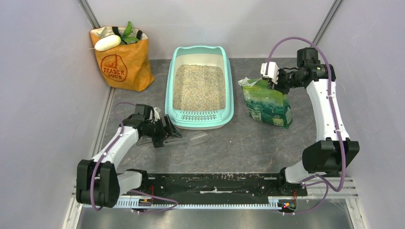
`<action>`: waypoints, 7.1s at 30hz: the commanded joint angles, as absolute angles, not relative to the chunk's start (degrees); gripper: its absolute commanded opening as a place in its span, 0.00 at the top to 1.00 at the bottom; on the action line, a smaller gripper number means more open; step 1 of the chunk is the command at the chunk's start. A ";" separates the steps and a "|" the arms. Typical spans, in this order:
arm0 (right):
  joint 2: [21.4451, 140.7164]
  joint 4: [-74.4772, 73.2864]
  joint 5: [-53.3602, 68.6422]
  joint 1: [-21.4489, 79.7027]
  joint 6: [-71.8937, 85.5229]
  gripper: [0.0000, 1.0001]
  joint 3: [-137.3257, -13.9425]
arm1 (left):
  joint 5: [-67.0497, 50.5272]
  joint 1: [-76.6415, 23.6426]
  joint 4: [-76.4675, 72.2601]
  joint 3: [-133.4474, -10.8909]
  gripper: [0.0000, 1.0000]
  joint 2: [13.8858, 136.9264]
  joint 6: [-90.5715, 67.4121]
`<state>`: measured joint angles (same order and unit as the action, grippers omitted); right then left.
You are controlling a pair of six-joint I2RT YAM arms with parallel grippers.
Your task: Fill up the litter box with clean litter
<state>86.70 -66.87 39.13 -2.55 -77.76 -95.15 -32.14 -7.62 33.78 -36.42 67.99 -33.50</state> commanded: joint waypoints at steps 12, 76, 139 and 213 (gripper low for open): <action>83.86 -65.31 39.38 -3.08 -75.33 1.00 -96.36 | -19.67 -1.78 52.35 -51.93 0.11 55.65 -23.01; 79.59 -91.99 51.77 -22.28 -94.74 0.56 -91.77 | -45.89 -44.52 11.99 -96.68 0.98 113.59 34.87; 85.84 -83.88 35.90 -14.52 -69.63 0.61 -82.54 | -26.43 -54.26 0.65 -79.70 0.46 98.06 51.83; 87.47 -68.89 34.12 -10.88 -60.55 0.97 -74.32 | -40.94 -47.37 -0.79 -82.13 0.96 109.32 38.20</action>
<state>85.89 -69.65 40.71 -8.16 -58.28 -74.50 -41.43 -48.66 -1.91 -81.62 112.27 35.20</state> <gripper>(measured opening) 0.078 0.043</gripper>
